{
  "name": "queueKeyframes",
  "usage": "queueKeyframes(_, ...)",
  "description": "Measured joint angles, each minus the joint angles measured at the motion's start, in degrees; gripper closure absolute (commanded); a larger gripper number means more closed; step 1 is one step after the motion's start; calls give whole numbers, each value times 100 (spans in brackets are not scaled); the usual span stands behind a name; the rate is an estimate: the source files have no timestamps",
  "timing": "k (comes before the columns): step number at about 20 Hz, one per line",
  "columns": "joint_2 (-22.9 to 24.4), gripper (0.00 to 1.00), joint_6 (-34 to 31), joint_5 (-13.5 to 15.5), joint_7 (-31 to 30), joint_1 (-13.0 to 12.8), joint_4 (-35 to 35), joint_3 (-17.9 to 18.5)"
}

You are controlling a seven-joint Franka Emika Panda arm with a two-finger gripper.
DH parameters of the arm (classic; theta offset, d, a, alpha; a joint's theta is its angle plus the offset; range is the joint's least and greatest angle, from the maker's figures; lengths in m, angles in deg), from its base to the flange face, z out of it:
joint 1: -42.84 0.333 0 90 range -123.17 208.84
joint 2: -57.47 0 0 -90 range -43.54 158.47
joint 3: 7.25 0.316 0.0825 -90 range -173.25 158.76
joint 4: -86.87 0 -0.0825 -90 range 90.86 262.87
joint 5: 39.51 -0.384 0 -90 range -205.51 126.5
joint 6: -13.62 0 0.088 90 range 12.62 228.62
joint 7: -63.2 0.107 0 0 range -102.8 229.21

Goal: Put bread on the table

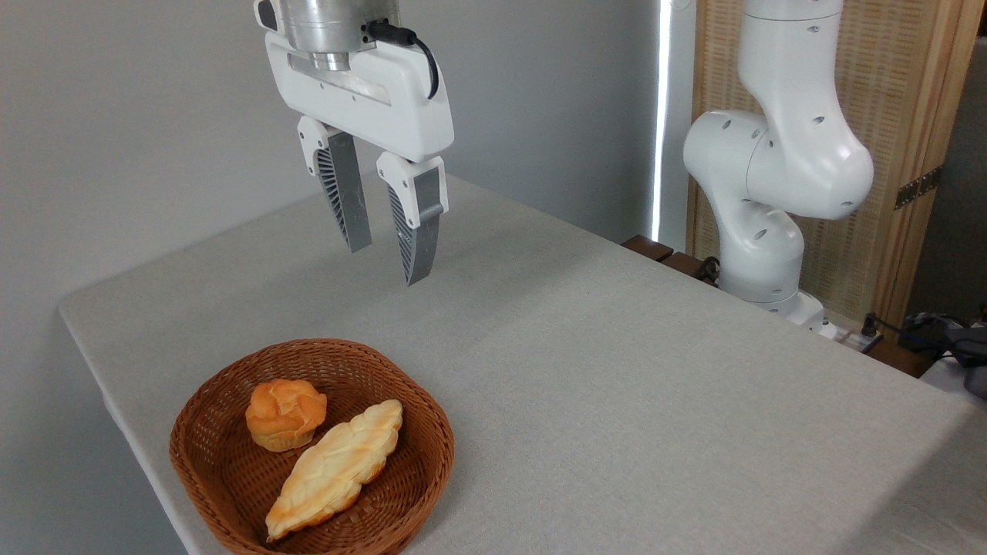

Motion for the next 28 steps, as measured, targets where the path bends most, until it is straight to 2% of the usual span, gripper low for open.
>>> queueKeyframes(20,0,0,35,6,0,4,28,-1)
queueKeyframes(28,-7,0,962,60,0,-24,474,-168)
